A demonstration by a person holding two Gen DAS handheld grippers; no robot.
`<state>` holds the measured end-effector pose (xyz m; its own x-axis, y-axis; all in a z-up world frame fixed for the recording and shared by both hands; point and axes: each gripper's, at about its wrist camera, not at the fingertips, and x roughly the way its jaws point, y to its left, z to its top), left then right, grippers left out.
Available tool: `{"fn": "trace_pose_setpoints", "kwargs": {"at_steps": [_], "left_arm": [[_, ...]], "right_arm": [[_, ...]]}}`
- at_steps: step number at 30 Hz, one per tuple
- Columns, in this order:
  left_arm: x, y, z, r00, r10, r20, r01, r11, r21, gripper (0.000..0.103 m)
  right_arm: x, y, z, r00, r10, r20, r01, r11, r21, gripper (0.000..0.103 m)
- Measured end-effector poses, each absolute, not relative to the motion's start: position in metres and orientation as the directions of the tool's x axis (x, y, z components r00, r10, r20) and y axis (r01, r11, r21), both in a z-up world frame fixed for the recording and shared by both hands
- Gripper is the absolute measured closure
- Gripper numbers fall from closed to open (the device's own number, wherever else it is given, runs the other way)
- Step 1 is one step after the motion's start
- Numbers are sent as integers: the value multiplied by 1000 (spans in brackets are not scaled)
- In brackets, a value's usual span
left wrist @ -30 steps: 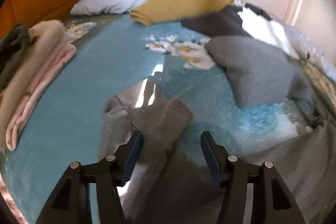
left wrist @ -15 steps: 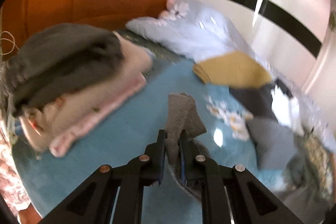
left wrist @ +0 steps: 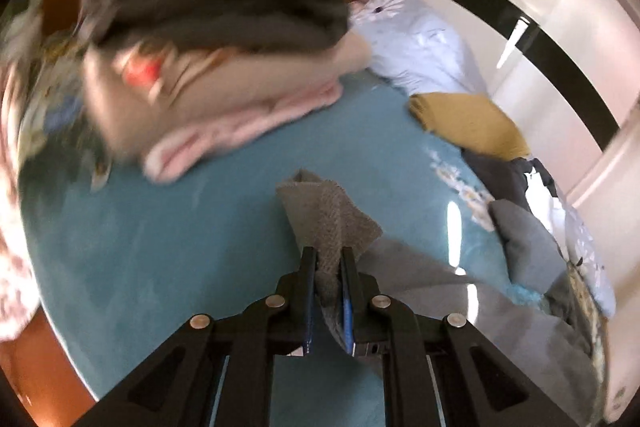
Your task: Fold clothes
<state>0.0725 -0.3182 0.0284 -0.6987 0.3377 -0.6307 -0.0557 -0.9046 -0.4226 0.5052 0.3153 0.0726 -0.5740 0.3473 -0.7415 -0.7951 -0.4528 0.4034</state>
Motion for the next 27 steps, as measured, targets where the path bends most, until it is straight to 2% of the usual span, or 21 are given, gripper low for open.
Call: {"fn": "trace_pose_setpoints", "kwargs": {"at_steps": [6, 7, 8, 10, 13, 16, 23, 24, 27], "left_arm": [[83, -335, -2, -677, 354, -644, 15, -869, -494, 91], [83, -335, -3, -680, 355, -642, 21, -865, -501, 91], [84, -336, -6, -680, 357, -640, 31, -858, -512, 91], [82, -338, -17, -680, 378, -628, 50, -831, -554, 91], [83, -342, -30, -683, 411, -604, 54, -796, -603, 89], [85, -340, -32, -686, 414, -599, 36, -802, -596, 88], [83, -352, -34, -683, 468, -561, 28, -751, -660, 87], [83, -354, -34, -682, 475, -555, 27, -743, -669, 87], [80, -357, -34, -680, 493, -543, 22, -726, -687, 87]], "right_arm": [[493, 315, 36, -612, 202, -764, -759, -423, 496, 92], [490, 314, 32, -618, 190, -763, -754, -420, 506, 81], [488, 313, 28, -624, 177, -761, -748, -416, 517, 64], [491, 313, 20, -668, 144, -730, -717, -385, 581, 47], [493, 311, 10, -729, 102, -677, -666, -335, 667, 40], [486, 310, 5, -756, 79, -649, -638, -312, 704, 33], [462, 310, -2, -739, 153, -657, -670, -277, 689, 34], [460, 312, 0, -733, 163, -660, -677, -272, 684, 38], [455, 314, 4, -705, 183, -685, -708, -245, 663, 64]]}}
